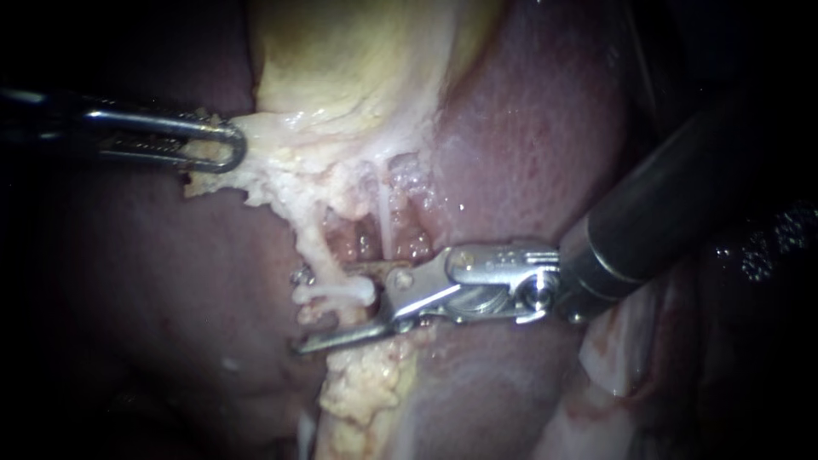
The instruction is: Going back second clip left tube
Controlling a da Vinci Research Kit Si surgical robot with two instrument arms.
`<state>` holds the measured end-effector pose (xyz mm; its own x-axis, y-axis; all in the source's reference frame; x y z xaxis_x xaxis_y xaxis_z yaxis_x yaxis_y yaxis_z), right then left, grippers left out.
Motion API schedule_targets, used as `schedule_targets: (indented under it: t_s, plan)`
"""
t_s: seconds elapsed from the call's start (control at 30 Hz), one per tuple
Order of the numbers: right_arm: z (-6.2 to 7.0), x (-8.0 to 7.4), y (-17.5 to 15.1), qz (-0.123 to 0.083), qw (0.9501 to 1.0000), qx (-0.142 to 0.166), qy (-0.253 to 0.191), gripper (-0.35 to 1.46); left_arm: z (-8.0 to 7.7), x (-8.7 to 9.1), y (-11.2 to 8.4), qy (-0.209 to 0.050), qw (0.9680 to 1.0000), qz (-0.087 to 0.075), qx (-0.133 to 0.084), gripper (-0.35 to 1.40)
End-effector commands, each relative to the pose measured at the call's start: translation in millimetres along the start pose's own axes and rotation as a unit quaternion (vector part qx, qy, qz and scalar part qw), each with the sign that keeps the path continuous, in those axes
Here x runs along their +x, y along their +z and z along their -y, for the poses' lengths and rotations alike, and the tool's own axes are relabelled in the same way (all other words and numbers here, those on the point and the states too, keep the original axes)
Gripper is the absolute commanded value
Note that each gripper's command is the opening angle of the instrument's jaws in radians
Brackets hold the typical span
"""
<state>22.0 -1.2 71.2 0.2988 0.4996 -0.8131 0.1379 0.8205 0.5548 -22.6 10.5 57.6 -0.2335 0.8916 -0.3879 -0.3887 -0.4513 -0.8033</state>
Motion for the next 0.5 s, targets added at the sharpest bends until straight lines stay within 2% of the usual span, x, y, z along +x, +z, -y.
schedule_targets:
  t_s: [0.03,0.17,0.37,0.5]
  plan:
    - [-0.1,0.2,-0.3,0.0,1.0,-0.003,-0.001,0.5,0.0,0.0,0.0,0.0,1.0,0.0,0.0,-0.35]
    - [-0.2,0.8,-1.4,0.0,1.0,-0.005,0.001,0.5,0.0,0.0,0.0,0.0,1.0,0.0,0.0,-0.35]
    - [0.2,0.6,-2.6,0.008,1.0,-0.002,0.0,0.5,0.0,0.0,0.0,0.0,1.0,0.001,0.001,-0.35]
    - [1.0,0.6,-3.7,0.011,0.9999,0.005,-0.006,0.5,0.0,0.0,-0.1,0.0,1.0,0.001,0.001,-0.35]
